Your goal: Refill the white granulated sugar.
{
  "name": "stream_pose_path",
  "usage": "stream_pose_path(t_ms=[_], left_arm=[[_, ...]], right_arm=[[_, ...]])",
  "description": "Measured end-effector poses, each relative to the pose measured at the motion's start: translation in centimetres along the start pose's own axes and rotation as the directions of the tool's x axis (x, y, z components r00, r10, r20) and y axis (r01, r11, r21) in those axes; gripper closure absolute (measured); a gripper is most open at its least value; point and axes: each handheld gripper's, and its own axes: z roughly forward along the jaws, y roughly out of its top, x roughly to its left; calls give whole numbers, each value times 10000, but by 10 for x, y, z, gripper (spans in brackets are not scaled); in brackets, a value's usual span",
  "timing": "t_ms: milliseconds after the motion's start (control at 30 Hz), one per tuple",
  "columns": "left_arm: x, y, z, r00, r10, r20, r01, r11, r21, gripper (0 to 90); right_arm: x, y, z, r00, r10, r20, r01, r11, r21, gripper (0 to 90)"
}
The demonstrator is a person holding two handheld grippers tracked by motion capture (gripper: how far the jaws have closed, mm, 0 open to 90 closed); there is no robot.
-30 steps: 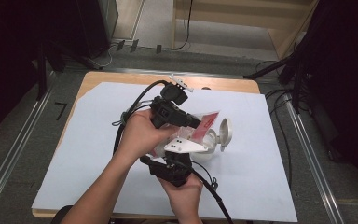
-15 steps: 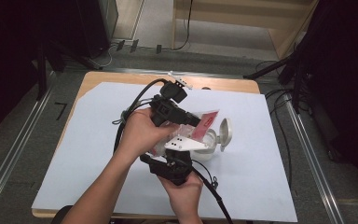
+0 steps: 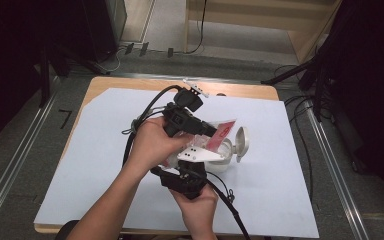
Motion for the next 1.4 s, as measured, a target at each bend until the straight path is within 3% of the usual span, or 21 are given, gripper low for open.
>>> stream_pose_path(t_ms=[200,1400], left_arm=[[0,0,0,10000,-4,-36,5,10000,22,821],[-1,-1,-1,9998,177,-107,-178,9997,-165,823]], right_arm=[[0,0,0,9999,-79,-147,79,10000,-3,617],[0,0,1,9998,-185,101,186,9998,-117,646]])
